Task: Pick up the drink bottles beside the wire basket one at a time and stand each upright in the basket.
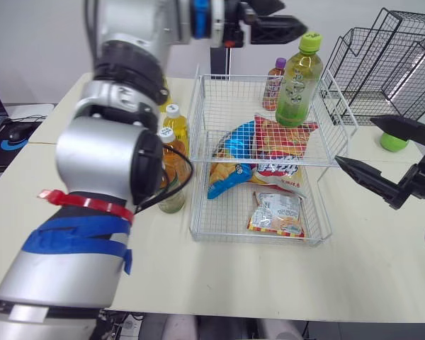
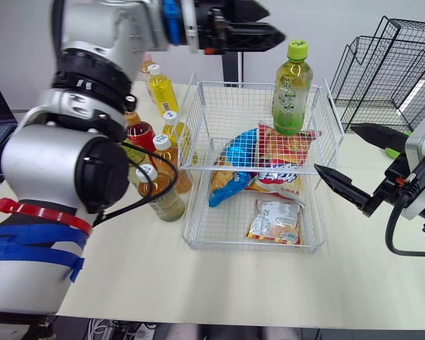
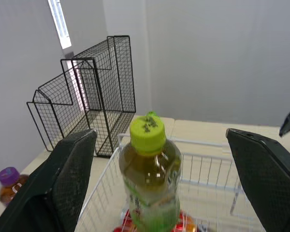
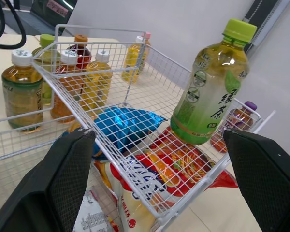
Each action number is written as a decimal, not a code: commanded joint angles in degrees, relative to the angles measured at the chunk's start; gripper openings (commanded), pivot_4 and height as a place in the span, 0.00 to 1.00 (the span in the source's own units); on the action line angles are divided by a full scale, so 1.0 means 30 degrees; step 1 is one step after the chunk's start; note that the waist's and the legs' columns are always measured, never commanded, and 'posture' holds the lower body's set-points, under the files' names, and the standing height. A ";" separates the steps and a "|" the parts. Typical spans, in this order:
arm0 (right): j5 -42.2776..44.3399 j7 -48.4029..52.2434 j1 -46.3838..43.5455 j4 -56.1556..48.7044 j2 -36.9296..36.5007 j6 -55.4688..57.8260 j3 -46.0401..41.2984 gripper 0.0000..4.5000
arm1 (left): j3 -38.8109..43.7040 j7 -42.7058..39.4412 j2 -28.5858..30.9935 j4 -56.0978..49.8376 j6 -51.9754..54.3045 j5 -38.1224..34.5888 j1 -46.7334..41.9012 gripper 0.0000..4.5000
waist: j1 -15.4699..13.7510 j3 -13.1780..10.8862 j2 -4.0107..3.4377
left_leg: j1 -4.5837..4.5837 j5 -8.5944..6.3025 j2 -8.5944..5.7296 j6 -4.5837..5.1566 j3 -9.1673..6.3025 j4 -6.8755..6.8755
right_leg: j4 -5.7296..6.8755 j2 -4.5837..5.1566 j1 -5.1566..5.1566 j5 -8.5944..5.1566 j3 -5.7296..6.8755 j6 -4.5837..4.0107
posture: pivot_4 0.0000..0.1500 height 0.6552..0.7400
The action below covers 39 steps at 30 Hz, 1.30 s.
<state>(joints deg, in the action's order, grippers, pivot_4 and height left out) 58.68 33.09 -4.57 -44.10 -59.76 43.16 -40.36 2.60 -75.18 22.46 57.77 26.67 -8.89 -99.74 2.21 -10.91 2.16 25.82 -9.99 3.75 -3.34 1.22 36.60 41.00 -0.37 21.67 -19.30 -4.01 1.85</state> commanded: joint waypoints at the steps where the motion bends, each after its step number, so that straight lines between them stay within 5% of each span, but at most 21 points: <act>1: 0.0681 0.0899 -0.0313 0.0282 -0.0598 -0.0114 -0.0707 1.00 | 0.0092 -0.0902 0.1901 -0.4080 0.2195 -0.0848 0.1104 0.99 | 0.0013 0.0000 0.0000 | 0.0002 0.0000 0.0001 0.0000 -0.0004 0.0006 | 0.0002 0.0000 -0.0003 0.0000 0.0002 0.0000 | 1.00 0.94; 11: 0.1760 0.2922 -0.4052 0.1424 -0.1129 -0.0973 0.3814 1.00 | 0.3204 0.1731 0.9315 -1.4948 0.6300 -0.2596 0.9435 0.99 | 0.0188 0.0001 -0.0009 | -0.0003 -0.0003 0.0008 0.0005 -0.0141 0.0094 | 0.0001 0.0005 -0.0096 0.0000 0.0091 0.0000 | 1.00 0.94; 18: 0.1228 0.3079 -0.6642 0.1817 -0.0253 -0.0968 0.7382 1.00 | 0.7217 0.2425 1.3088 -1.6558 0.6260 -0.3607 1.7255 0.99 | 0.0104 0.0000 -0.0002 | -0.0027 -0.0003 0.0021 0.0006 -0.0181 0.0108 | 0.0026 0.0021 -0.0115 0.0001 0.0139 -0.0004 | 1.00 0.94; 26: 0.1657 0.2228 -0.7107 0.0706 0.0633 -0.0500 0.8299 1.00 | 0.9887 0.5539 1.0256 -2.0253 0.7310 -0.5646 2.3924 0.99 | -0.0362 0.0008 0.0027 | -0.0005 0.0017 0.0077 0.0043 -0.0212 0.0110 | 0.0023 0.0129 -0.0138 -0.0007 0.0215 -0.0013 | 1.00 0.94; 34: 0.2260 0.1831 -0.6177 0.0136 0.0209 -0.0171 0.7420 1.00 | 0.9531 1.3521 0.4967 -2.4868 0.8536 -0.6176 2.3672 0.99 | -0.0295 0.0043 0.0103 | -0.0011 0.0031 -0.0018 0.0062 -0.0225 0.0113 | 0.0028 0.0129 -0.0159 0.0000 0.0212 -0.0006 | 1.00 0.94; 39: 0.2043 0.2204 -0.6394 0.0672 0.0143 -0.0203 0.7497 1.00 | 0.8134 1.7114 0.3510 -2.6114 0.9094 -0.5336 2.3314 0.99 | -0.0142 0.0046 0.0106 | -0.0028 0.0032 -0.0026 0.0060 -0.0239 0.0105 | 0.0030 0.0101 -0.0162 0.0001 0.0194 -0.0007 | 1.00 0.94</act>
<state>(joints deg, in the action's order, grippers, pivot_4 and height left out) 64.39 39.31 -23.02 -42.08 -58.56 43.07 -16.42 27.26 -27.00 33.06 -17.96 53.73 -25.75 -28.22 1.78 -10.77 2.48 25.74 -9.90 3.68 -3.16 0.51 36.92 41.09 -0.07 21.18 -19.30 -3.43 1.83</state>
